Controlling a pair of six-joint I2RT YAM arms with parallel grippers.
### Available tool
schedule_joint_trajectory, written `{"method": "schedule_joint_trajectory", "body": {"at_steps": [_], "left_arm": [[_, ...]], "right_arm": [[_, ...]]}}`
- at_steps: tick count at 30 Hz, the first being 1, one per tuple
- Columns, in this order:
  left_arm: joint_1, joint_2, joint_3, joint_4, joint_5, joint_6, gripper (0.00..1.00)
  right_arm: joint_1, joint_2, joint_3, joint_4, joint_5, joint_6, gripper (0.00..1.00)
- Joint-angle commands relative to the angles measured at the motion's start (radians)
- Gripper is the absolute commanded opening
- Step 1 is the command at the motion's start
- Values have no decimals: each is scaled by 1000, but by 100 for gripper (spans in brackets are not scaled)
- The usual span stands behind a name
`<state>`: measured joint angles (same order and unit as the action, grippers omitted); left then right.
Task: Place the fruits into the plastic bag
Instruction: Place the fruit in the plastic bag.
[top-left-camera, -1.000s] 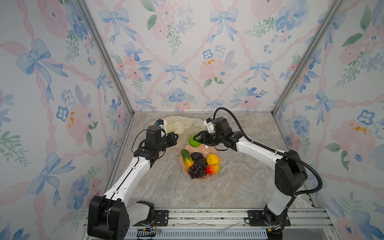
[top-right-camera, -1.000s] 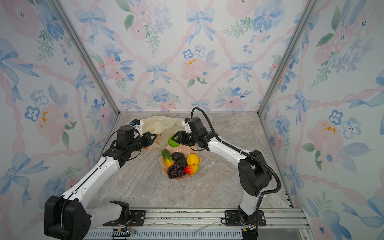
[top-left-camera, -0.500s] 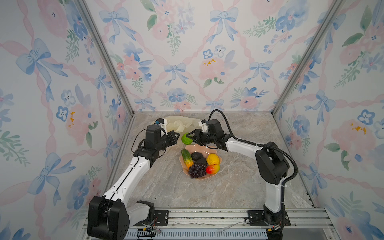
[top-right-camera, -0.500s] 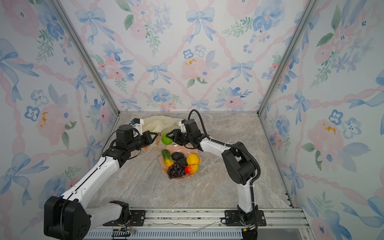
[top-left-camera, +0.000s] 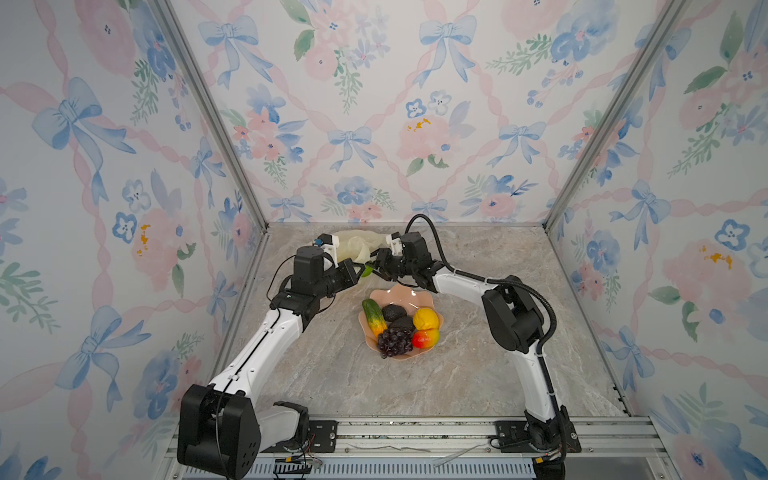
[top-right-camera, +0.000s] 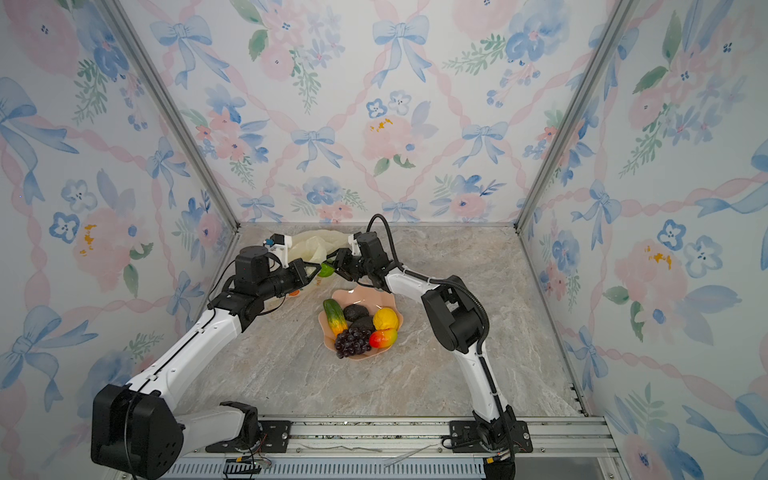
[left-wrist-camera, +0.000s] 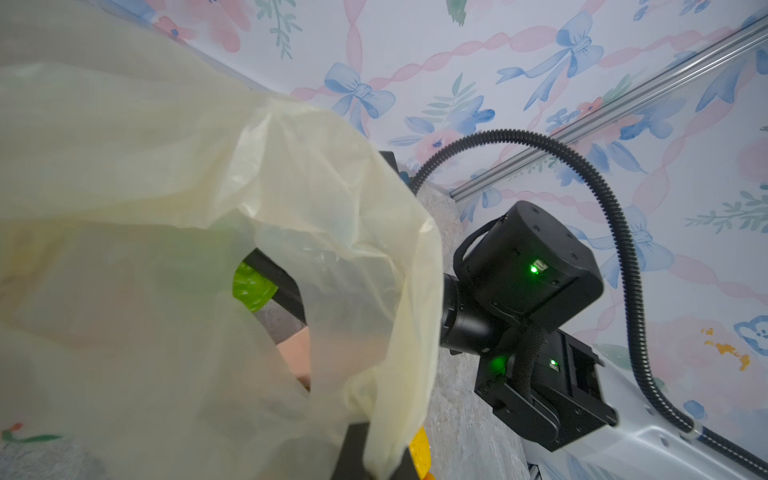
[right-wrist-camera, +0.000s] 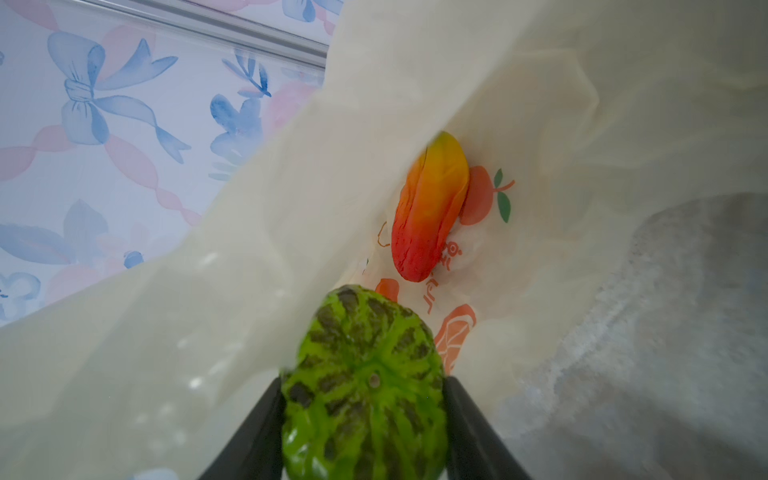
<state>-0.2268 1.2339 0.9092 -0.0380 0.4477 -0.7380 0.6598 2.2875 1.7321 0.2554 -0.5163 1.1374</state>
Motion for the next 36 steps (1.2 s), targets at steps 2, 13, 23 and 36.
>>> {"method": "schedule_joint_trajectory", "body": {"at_steps": [2,13,23,36], "left_arm": [[-5,16,30,17,38,-8,0],[-7,28,49,16,65,0,0],[-9,21,33,58,89,-3,0],[-9,17,24,89,99,-5,0]], "right_arm": [[16,68,106,-9,0,21,37],[60,232,369,-157,31,10,39],[78,301,469,-256,74,18,44],[81,371,580,-345,107,39,55]]}}
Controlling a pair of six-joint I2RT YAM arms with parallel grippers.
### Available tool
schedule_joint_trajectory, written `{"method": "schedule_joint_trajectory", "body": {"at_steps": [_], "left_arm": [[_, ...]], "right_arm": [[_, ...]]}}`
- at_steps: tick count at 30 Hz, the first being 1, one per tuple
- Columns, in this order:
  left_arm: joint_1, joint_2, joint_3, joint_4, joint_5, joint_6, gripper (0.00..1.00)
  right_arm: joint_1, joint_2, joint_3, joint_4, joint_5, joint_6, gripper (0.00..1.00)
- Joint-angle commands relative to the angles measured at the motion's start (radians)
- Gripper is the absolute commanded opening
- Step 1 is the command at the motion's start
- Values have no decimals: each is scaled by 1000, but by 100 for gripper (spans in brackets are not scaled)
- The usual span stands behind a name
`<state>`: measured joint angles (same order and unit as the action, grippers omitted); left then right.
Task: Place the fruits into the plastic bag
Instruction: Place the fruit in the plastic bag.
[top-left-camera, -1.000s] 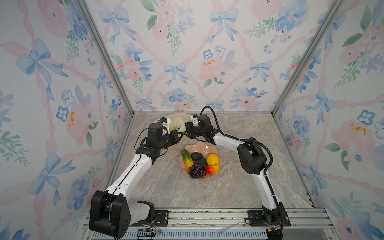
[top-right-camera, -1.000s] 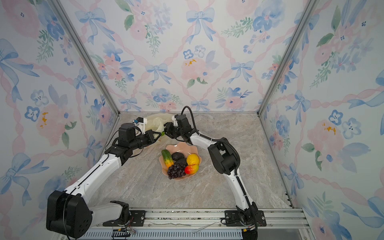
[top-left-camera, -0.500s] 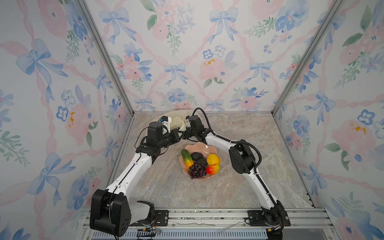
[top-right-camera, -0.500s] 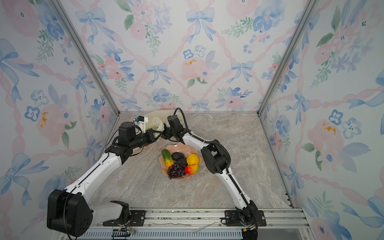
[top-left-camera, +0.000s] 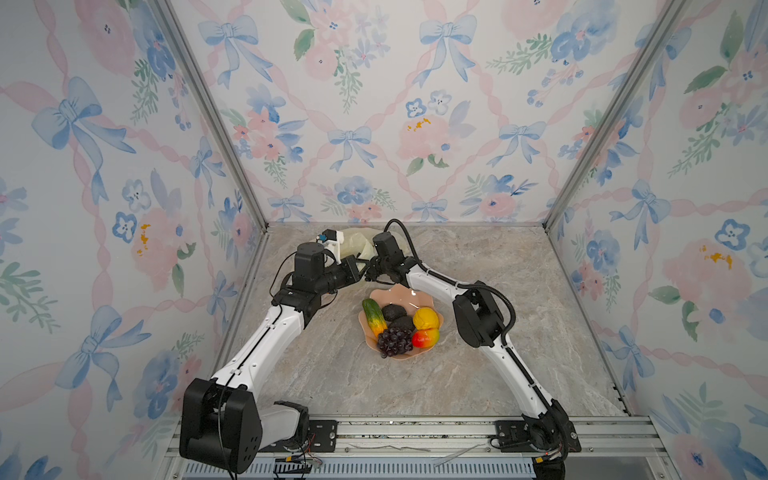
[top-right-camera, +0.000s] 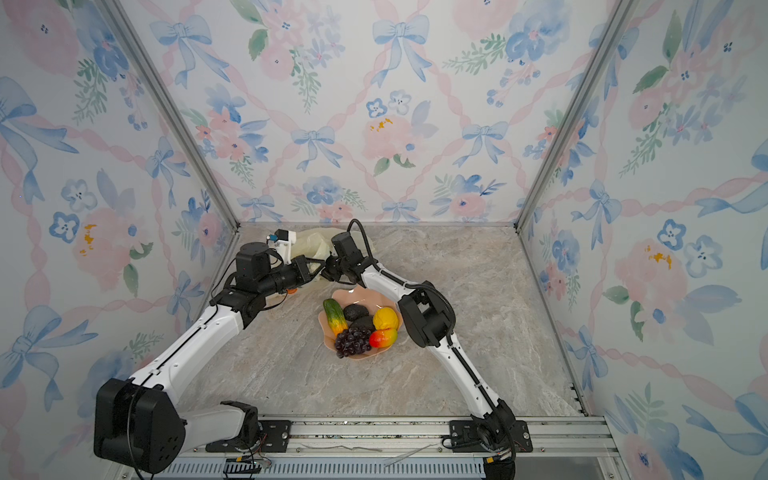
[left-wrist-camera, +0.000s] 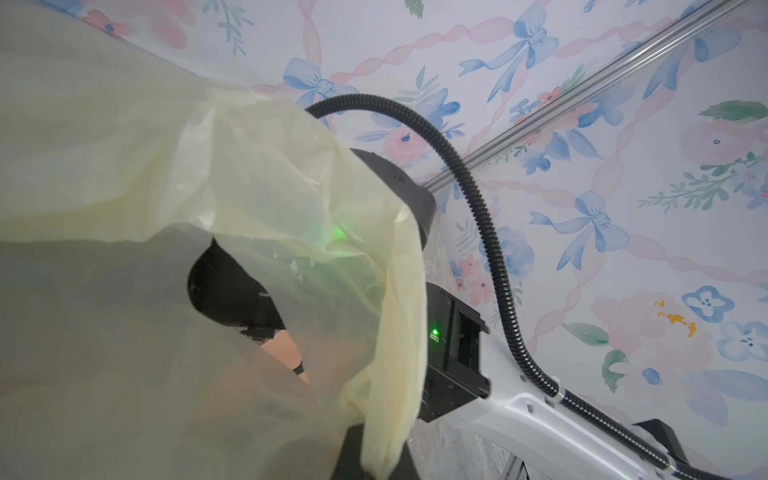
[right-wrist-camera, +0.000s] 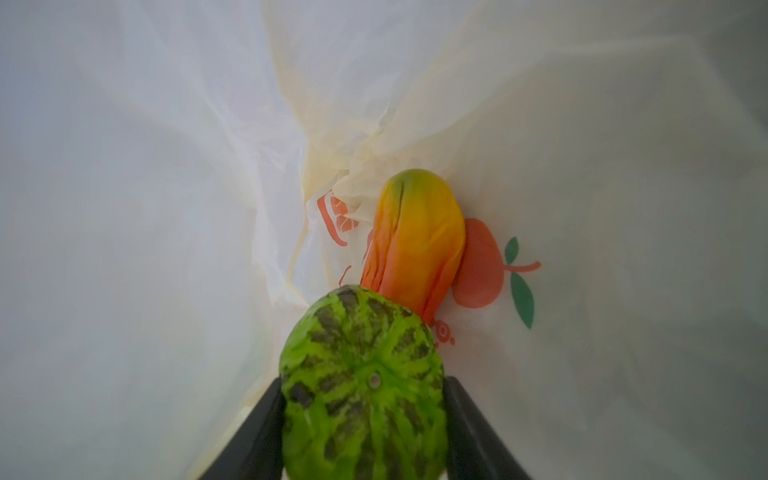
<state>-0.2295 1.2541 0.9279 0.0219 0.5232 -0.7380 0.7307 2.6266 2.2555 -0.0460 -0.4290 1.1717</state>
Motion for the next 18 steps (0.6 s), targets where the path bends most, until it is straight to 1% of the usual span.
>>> {"method": "schedule_joint_trajectory", "body": {"at_steps": [1,4,7,14,15,16,17,18], "left_arm": [[-7,-7,3,32,26,-6,0],[-5,-10,-2,36,34,-5,0],[-4,-17,-7,35,40,-4,0],[1,-17,-24,57,49,-26,0],[2,-15,-26,62,50,-29,0],[1,-16,-26,62,50,-31,0],[1,-15,-26,62,51,-31,0],[3,-17,-27,62,49,-31,0]], "right_arm": [[11,35,67,-49,24,5,57],[13,47,84,-31,26,8,65],[16,58,91,26,8,30,70],[12,58,106,78,-16,30,83],[12,56,107,87,-19,28,90],[12,53,107,94,-20,26,100],[11,51,107,98,-22,26,96],[11,49,106,99,-24,25,96]]}}
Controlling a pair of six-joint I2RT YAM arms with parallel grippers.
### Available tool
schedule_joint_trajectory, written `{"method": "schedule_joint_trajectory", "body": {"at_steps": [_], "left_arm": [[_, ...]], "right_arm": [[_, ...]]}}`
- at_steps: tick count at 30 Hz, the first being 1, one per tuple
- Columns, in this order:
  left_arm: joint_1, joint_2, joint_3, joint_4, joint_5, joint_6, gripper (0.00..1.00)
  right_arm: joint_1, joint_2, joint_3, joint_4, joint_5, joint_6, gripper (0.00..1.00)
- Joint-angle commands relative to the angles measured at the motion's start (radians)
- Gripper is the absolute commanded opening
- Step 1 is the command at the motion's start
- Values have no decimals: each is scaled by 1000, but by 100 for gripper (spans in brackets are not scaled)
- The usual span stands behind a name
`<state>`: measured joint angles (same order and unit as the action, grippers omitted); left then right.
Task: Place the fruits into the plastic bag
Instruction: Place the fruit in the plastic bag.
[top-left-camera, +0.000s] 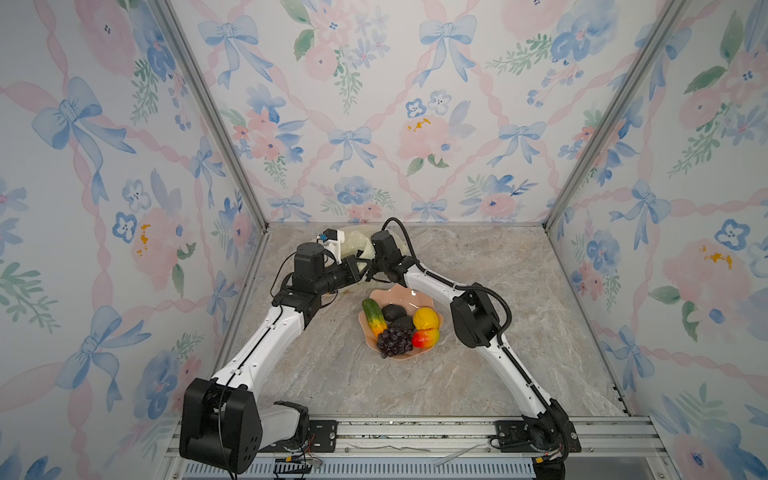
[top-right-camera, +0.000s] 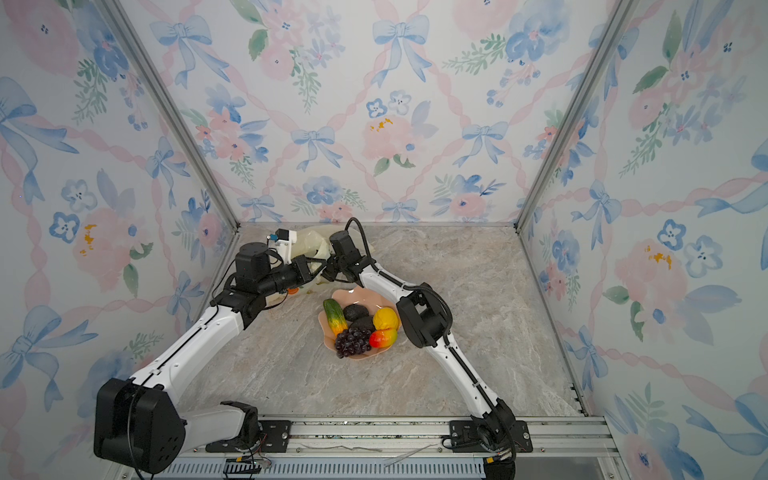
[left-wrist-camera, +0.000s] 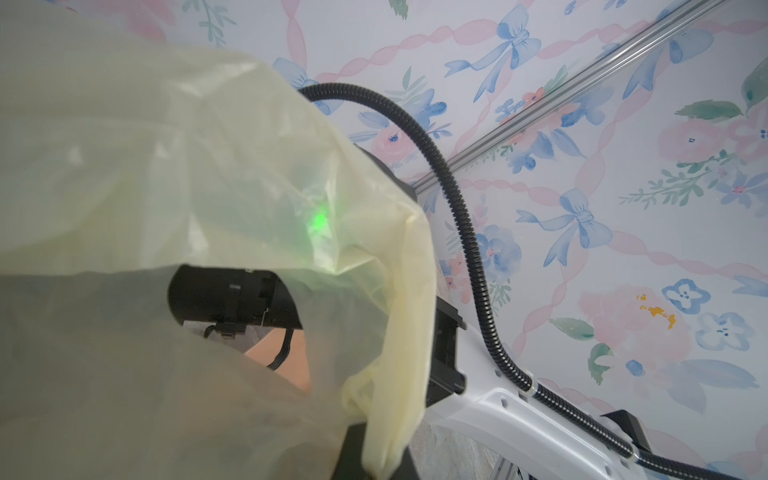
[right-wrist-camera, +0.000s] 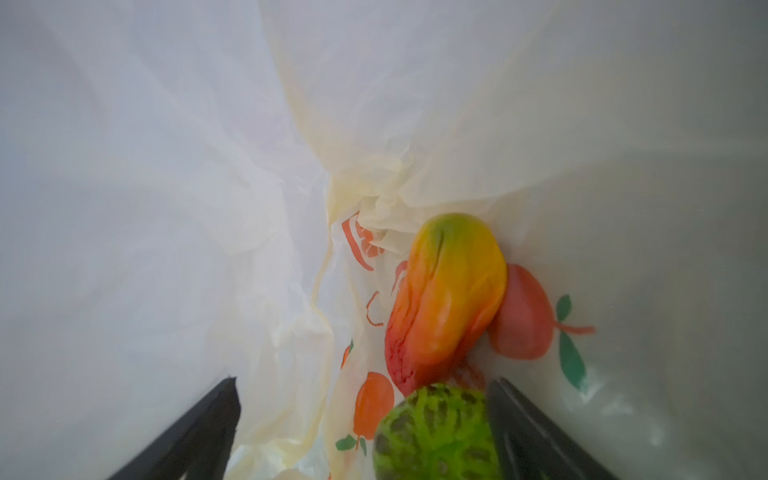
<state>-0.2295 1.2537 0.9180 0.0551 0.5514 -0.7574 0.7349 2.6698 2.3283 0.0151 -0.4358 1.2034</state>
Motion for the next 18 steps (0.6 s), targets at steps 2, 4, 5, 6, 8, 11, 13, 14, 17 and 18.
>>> {"method": "schedule_joint_trajectory", "body": {"at_steps": [2,4,5,6,8,11,13,14,17,18], "left_arm": [[3,-20,-20,29,20,-13,0],[6,-26,-21,26,19,-13,0],[8,-29,-21,25,19,-13,0],[10,-32,-21,23,19,-13,0],[18,-37,-21,21,20,-13,0],[31,-46,-21,21,27,-15,0],[47,-51,-18,18,33,-17,0],[52,-54,-15,16,37,-18,0],[77,-61,-8,10,45,-19,0],[85,-63,-7,7,44,-17,0]], "right_arm": [[6,-3,27,46,-18,-8,96],[6,-18,11,53,-18,-10,96],[5,-26,3,59,-19,-11,96],[6,-36,-7,65,-21,-9,97],[4,-60,-27,82,-22,-6,97],[1,-95,-55,119,-32,7,97],[-1,-114,-60,117,-35,2,97],[-3,-120,-58,101,-35,-9,97],[-9,-147,-41,-46,-14,-79,98],[-10,-159,-41,-94,-4,-109,98]]}}
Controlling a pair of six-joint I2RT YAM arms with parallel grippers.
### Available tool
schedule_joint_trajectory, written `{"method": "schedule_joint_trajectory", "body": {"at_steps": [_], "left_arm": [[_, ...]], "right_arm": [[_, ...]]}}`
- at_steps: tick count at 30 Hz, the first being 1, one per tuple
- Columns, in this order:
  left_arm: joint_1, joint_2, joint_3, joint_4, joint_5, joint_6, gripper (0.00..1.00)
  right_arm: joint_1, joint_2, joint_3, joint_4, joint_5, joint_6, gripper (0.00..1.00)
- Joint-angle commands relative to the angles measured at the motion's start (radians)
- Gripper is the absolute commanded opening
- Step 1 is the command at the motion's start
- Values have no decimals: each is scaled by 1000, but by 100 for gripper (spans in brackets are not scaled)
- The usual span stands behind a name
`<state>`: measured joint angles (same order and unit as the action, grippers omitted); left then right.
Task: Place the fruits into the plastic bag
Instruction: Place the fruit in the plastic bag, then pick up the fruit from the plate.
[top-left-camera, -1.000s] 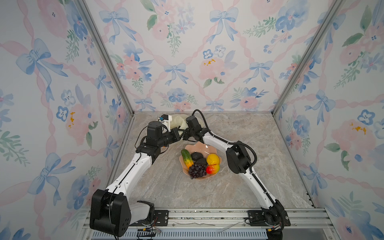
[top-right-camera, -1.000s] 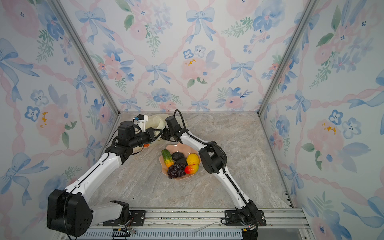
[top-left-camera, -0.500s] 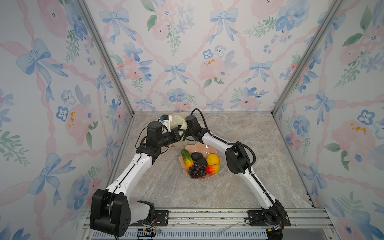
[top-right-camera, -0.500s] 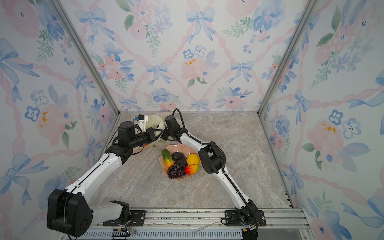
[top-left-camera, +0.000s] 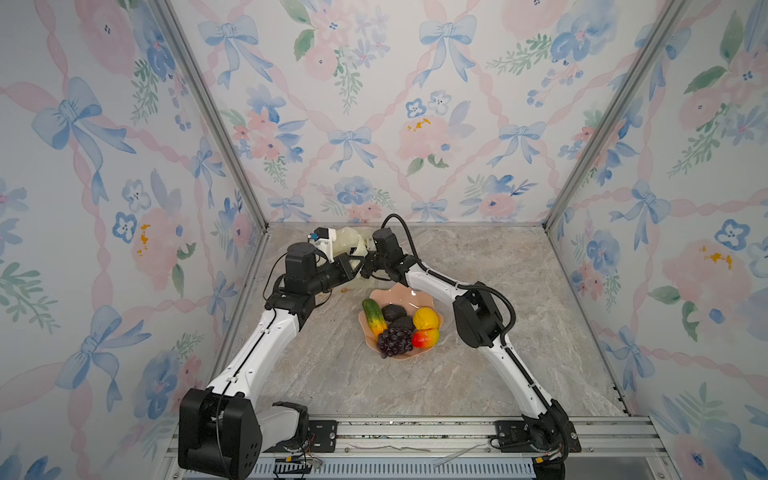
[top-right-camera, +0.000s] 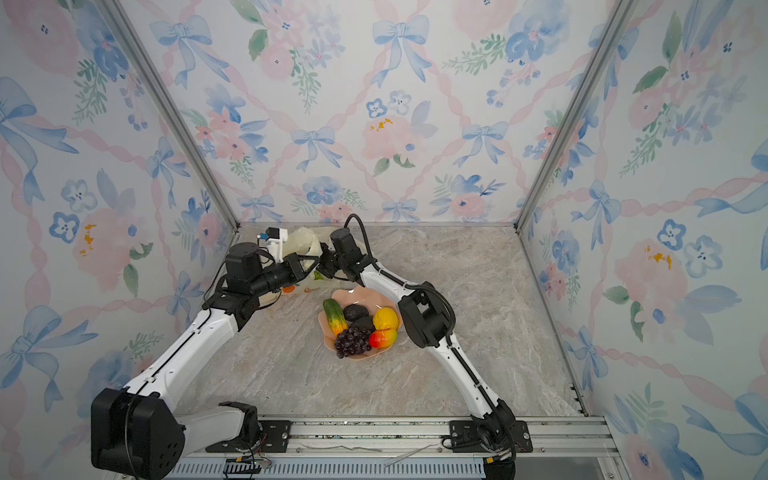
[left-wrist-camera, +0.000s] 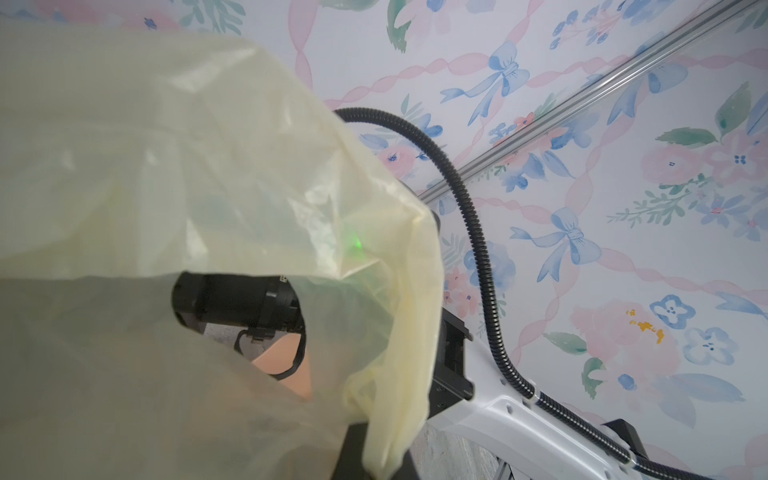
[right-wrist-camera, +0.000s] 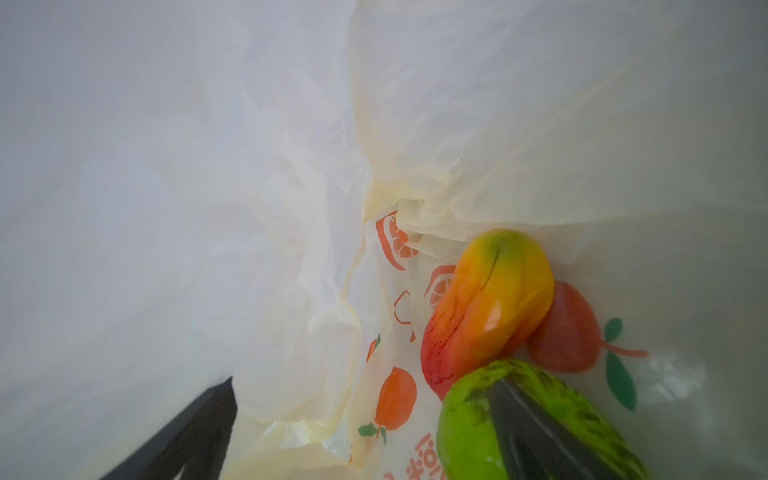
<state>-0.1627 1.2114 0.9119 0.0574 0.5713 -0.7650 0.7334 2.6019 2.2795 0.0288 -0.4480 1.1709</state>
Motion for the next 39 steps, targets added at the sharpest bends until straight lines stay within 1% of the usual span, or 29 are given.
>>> {"method": "schedule_joint_trajectory", "body": {"at_steps": [1,3,7,14,23,28,32,36,39], "left_arm": [[26,-23,0,-2,22,-7,0],[36,-23,1,-12,15,-4,0],[46,-15,-10,-14,3,-5,0],[61,-19,-28,-13,-11,-4,0],[66,-12,-38,-19,-23,-3,0],[67,-17,-48,-17,-27,1,0],[69,-27,-60,-17,-30,2,0],[70,-33,-71,-10,-26,3,0],[72,-37,-76,-4,-22,2,0]], "right_arm": [[-11,-105,1,-151,20,-100,98],[-17,-137,-23,-210,43,-132,99],[-24,-210,-101,-245,74,-174,100],[-28,-294,-153,-382,123,-272,100],[-57,-507,-390,-453,147,-359,100],[-58,-620,-460,-535,166,-451,100],[-53,-698,-468,-662,203,-574,99],[-42,-745,-437,-857,284,-704,98],[-28,-764,-421,-995,355,-772,97]]}}
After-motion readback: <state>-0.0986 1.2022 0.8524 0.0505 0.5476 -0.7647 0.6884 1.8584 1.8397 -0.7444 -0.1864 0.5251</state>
